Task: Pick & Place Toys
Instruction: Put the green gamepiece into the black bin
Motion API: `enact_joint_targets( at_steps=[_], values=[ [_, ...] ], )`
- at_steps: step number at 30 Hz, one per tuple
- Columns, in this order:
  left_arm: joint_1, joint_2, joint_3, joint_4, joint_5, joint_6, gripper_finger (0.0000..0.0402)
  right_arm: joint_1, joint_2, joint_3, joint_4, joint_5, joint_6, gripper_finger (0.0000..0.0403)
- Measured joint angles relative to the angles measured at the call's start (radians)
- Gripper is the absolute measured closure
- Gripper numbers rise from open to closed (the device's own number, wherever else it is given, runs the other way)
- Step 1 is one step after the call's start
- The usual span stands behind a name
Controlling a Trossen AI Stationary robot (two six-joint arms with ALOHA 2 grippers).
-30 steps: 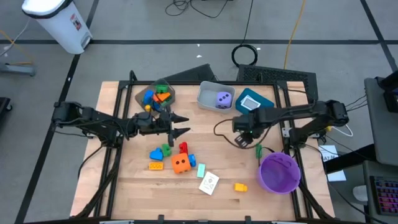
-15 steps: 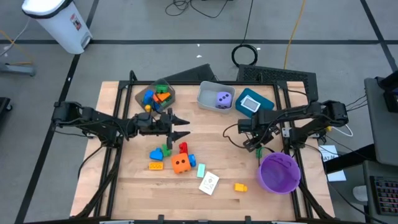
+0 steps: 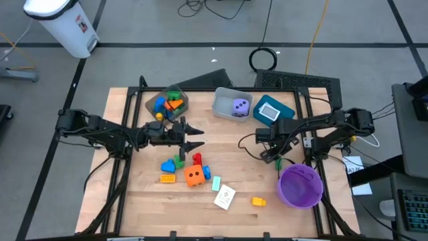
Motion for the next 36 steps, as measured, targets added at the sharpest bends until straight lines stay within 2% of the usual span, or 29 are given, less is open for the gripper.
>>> enact_joint_targets(
  at_steps=[11, 17, 23, 28, 36],
  values=[
    [0.000, 0.000, 0.000, -0.002, 0.000, 0.000, 0.0165, 0.000, 0.000, -0.002, -0.013, -0.001, -0.018, 0.0169],
    [0.000, 0.000, 0.000, -0.002, 0.000, -0.003, 0.0165, -0.005, 0.000, -0.074, 0.048, -0.070, 0.008, 0.0163],
    [0.000, 0.000, 0.000, -0.002, 0.000, -0.003, 0.0165, -0.005, 0.000, -0.131, 0.164, -0.077, 0.019, 0.0170],
    [0.000, 0.000, 0.000, -0.002, 0.000, -0.003, 0.0165, -0.006, 0.000, -0.132, 0.168, -0.078, -0.007, 0.0204],
    [0.000, 0.000, 0.000, -0.001, 0.000, -0.007, 0.0165, -0.009, 0.000, -0.132, 0.204, -0.077, -0.067, 0.0316]
  ],
)
